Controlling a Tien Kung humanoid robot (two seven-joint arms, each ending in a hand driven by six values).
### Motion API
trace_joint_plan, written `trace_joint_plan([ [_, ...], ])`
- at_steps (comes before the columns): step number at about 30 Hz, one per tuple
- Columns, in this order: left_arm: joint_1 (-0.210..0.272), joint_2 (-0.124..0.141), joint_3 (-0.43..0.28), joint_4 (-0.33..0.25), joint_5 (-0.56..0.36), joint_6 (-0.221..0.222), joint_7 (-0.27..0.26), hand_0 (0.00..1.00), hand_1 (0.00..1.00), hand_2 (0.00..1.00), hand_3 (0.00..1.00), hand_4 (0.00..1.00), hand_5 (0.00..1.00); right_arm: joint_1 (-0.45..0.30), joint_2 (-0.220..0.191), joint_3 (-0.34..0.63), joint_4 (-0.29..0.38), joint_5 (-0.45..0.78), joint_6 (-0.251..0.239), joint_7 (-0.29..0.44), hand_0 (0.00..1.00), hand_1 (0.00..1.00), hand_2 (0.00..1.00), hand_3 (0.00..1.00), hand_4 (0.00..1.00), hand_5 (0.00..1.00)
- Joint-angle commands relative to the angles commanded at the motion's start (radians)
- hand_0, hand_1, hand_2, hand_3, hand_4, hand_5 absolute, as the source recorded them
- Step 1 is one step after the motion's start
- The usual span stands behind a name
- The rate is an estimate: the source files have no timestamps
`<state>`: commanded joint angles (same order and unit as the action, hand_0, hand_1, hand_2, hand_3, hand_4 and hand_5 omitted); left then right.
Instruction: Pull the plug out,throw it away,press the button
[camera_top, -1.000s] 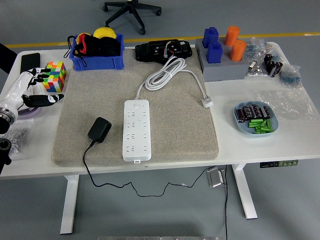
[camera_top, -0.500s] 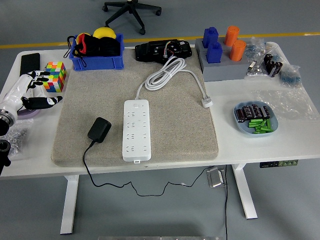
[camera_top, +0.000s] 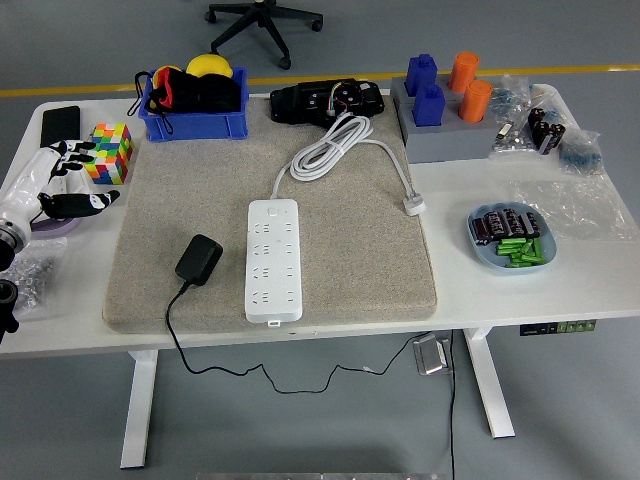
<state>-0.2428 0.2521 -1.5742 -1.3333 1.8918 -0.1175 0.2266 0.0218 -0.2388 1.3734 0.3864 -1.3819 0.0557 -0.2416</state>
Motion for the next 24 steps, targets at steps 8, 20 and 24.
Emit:
trace_joint_plan([
  [8, -0.003, 0.003, -0.001, -0.001, -0.004, 0.009, -0.014, 0.791, 0.775, 0.783, 0.856, 0.822, 0.113, 0.003, 0.0, 0.005, 0.0, 0.0, 0.0, 0.0, 0.75, 0.699, 0.71, 0.724, 0.765, 0.644],
  [20, -0.002, 0.001, -0.002, -0.005, -0.004, 0.009, -0.014, 0.785, 0.772, 0.78, 0.853, 0.82, 0.115, 0.003, 0.002, 0.004, 0.0, 0.0, 0.0, 0.0, 0.749, 0.699, 0.71, 0.724, 0.763, 0.649],
  [24, -0.001, 0.002, -0.003, -0.006, -0.002, 0.01, -0.012, 0.785, 0.772, 0.78, 0.853, 0.82, 0.115, 0.003, 0.001, 0.004, 0.0, 0.0, 0.0, 0.0, 0.749, 0.699, 0.71, 0.724, 0.763, 0.649],
])
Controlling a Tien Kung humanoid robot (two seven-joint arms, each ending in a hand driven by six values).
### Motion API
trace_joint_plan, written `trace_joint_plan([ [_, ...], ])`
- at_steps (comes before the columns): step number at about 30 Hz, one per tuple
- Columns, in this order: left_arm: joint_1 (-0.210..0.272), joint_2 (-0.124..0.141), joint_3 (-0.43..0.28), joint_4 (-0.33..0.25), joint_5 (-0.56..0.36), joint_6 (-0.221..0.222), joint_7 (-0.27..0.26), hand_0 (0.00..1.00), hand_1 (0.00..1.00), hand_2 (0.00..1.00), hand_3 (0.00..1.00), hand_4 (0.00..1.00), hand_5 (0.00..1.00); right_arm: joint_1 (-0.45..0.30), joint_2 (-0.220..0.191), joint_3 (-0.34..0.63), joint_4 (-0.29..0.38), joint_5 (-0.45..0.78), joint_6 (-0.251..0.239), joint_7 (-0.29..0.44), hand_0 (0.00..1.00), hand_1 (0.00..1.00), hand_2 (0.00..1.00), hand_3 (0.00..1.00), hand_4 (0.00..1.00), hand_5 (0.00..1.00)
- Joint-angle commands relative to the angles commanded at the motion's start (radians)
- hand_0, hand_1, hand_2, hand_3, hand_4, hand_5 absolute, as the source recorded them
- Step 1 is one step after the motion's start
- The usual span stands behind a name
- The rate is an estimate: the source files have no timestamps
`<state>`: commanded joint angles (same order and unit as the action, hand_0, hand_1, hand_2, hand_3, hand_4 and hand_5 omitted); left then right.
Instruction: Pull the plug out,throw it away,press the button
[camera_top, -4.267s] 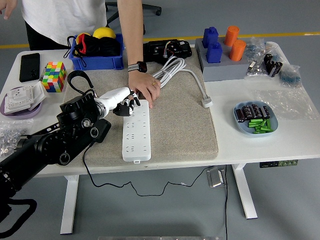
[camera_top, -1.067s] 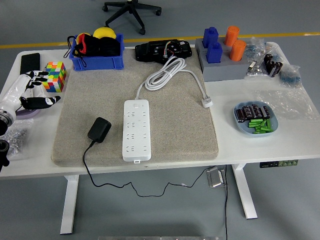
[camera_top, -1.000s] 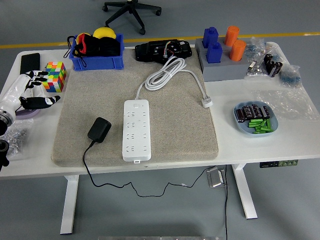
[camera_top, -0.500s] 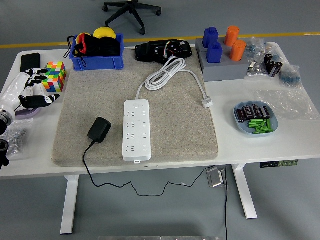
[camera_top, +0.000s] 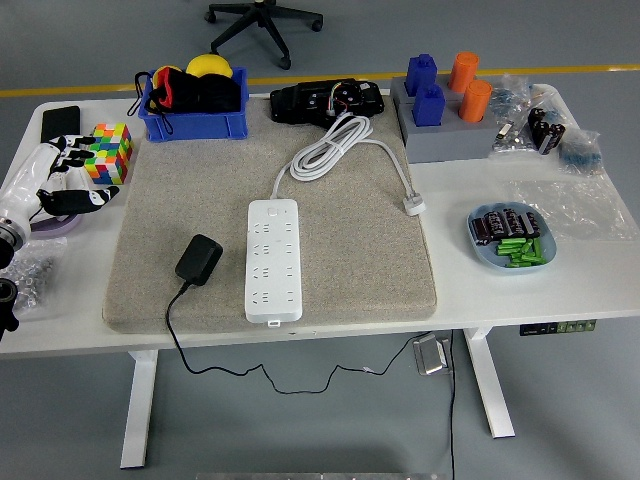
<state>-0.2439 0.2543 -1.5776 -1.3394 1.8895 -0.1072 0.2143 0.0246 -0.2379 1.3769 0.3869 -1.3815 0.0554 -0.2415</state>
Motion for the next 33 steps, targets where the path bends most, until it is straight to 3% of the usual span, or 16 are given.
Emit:
trace_joint_plan([
  [33, -0.007, 0.004, -0.001, 0.001, 0.005, -0.005, 0.014, 0.779, 0.766, 0.777, 0.851, 0.793, 0.095, 0.005, -0.007, -0.013, -0.001, 0.003, 0.0, 0.0, 0.751, 0.7, 0.71, 0.724, 0.762, 0.653],
])
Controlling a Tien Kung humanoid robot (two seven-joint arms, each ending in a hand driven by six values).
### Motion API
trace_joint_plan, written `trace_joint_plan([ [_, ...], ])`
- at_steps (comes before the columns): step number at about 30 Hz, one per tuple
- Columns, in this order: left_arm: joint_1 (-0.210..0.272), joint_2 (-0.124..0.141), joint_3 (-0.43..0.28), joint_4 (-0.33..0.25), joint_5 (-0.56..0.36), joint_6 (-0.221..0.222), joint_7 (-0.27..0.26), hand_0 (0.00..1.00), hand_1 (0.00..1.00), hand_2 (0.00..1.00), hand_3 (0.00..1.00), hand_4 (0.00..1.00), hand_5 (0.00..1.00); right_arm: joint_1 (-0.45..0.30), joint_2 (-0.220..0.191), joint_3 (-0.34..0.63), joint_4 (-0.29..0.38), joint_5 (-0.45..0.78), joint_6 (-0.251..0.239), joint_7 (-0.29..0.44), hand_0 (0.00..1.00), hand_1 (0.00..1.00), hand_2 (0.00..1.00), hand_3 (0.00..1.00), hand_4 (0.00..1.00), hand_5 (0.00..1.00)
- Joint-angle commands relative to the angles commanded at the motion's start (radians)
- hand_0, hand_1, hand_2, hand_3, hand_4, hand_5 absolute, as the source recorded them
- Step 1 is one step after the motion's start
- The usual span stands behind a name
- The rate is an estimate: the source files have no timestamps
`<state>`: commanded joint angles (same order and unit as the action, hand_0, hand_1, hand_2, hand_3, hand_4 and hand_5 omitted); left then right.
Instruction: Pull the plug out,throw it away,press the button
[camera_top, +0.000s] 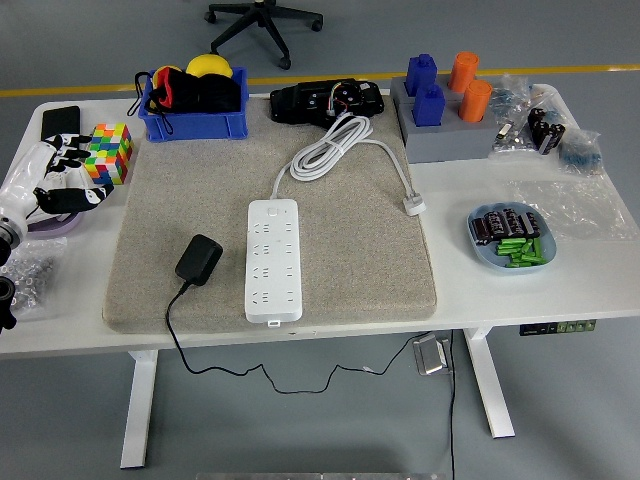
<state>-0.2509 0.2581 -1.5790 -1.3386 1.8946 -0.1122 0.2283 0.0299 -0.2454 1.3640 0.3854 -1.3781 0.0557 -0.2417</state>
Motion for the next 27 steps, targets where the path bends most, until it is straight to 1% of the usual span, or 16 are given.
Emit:
trace_joint_plan([
  [14, 0.001, 0.001, 0.005, -0.001, -0.001, -0.001, 0.001, 0.78, 0.766, 0.777, 0.85, 0.785, 0.088, -0.002, -0.003, -0.005, 0.0, 0.001, 0.0, 0.0, 0.751, 0.7, 0.71, 0.724, 0.761, 0.651],
  [27, 0.009, -0.004, 0.005, -0.004, -0.001, -0.003, 0.001, 0.78, 0.766, 0.777, 0.848, 0.781, 0.086, -0.008, 0.002, 0.0, 0.001, -0.001, 0.0, 0.0, 0.751, 0.7, 0.71, 0.724, 0.762, 0.651],
])
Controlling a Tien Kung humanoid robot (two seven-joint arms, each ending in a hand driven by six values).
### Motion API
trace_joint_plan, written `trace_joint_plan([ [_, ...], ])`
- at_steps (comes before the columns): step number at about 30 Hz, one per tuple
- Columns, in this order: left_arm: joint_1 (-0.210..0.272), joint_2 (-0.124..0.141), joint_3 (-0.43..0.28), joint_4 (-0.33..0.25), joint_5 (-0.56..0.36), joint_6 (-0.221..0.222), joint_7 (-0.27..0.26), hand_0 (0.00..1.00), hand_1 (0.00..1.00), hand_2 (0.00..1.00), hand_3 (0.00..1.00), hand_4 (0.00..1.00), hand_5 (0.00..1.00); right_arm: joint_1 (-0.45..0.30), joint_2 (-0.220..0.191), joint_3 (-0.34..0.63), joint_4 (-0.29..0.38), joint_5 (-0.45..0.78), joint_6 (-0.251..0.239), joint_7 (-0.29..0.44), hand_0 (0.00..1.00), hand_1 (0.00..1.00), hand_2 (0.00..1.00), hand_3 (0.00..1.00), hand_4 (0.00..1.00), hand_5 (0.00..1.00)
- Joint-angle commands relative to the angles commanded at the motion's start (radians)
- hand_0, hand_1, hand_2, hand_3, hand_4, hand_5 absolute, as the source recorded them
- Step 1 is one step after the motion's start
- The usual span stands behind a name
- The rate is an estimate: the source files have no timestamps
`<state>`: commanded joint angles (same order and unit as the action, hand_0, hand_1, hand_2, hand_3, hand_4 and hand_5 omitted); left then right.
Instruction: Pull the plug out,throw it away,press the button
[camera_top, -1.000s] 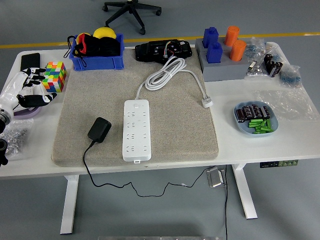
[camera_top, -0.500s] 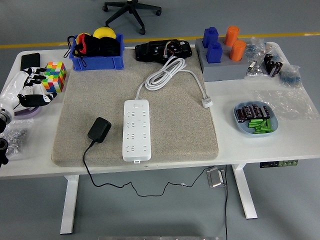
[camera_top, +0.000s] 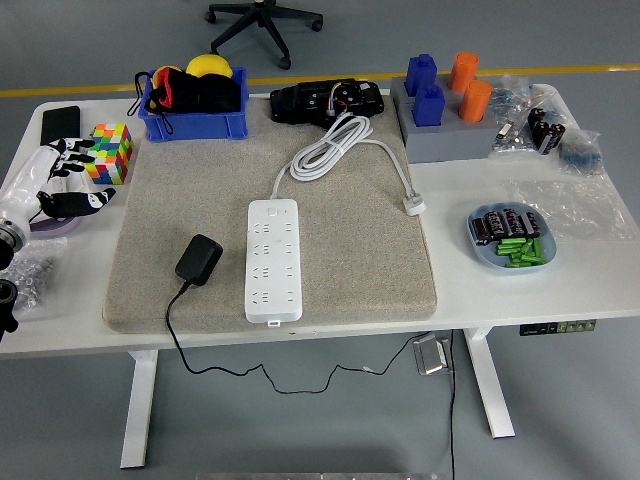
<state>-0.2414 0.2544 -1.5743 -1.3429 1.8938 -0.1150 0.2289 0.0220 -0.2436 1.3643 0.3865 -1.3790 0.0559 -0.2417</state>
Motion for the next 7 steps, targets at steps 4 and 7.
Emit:
trace_joint_plan([
  [4, 0.003, -0.003, 0.0, -0.001, 0.0, -0.002, 0.001, 0.78, 0.766, 0.776, 0.848, 0.78, 0.084, -0.001, 0.001, 0.002, 0.0, -0.001, 0.0, 0.0, 0.751, 0.7, 0.71, 0.724, 0.762, 0.649],
  [7, 0.004, -0.004, 0.0, -0.002, 0.0, -0.003, 0.002, 0.78, 0.766, 0.776, 0.848, 0.78, 0.084, -0.002, 0.003, 0.004, 0.0, -0.001, 0.0, 0.0, 0.751, 0.7, 0.71, 0.724, 0.762, 0.649],
])
